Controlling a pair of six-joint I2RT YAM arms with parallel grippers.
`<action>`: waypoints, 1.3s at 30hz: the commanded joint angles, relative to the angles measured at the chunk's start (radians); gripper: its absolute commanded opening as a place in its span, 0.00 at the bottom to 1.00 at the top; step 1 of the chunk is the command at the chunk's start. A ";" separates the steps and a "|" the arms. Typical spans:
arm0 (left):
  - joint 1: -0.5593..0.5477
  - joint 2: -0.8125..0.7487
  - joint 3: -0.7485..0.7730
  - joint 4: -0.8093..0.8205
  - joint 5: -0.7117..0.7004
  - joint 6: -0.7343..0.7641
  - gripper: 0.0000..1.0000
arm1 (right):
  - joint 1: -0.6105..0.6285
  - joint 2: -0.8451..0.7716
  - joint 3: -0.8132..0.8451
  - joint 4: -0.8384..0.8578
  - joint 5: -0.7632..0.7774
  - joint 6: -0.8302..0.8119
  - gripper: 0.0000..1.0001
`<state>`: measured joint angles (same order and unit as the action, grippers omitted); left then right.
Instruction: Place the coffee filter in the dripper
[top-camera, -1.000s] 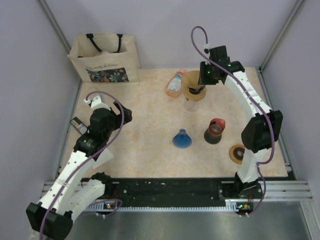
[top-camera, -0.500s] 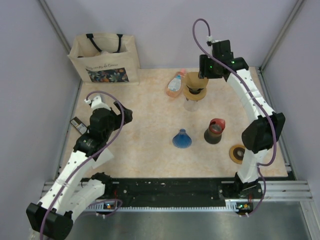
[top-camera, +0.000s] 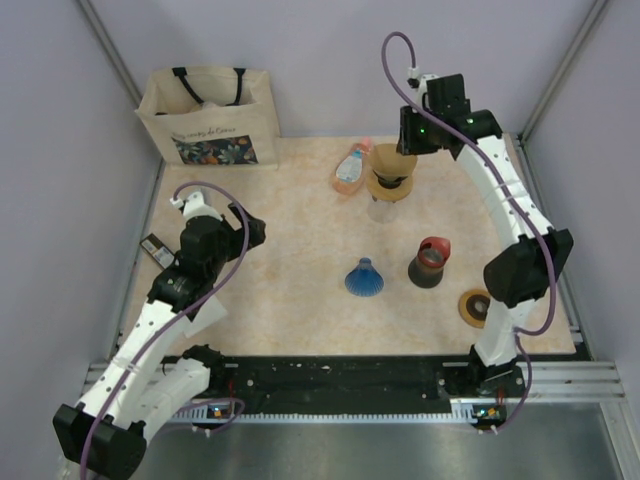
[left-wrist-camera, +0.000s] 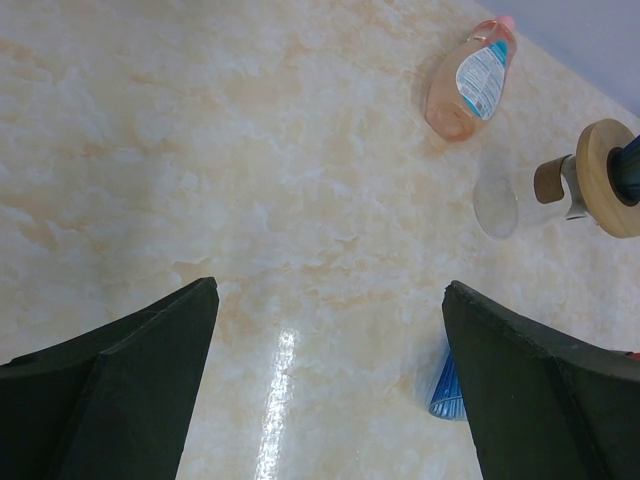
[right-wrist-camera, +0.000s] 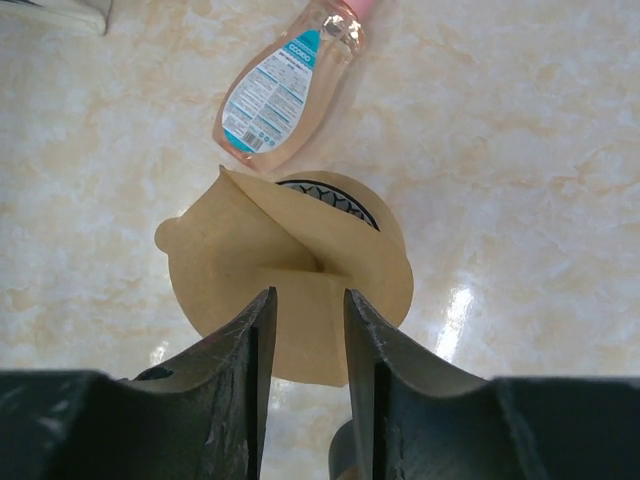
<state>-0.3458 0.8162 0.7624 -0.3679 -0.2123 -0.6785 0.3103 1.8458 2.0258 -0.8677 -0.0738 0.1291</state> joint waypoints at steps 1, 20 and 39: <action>0.008 0.001 -0.008 0.029 0.008 -0.001 0.99 | 0.029 0.062 0.105 -0.051 0.012 -0.035 0.31; 0.016 -0.009 -0.017 0.011 -0.013 0.010 0.99 | 0.082 0.256 0.168 -0.126 0.071 -0.063 0.14; 0.028 -0.020 -0.008 -0.017 -0.030 0.023 0.99 | 0.089 0.332 0.194 -0.166 0.046 -0.103 0.14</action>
<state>-0.3264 0.8158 0.7502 -0.3820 -0.2256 -0.6712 0.3805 2.1490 2.1681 -1.0206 -0.0204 0.0429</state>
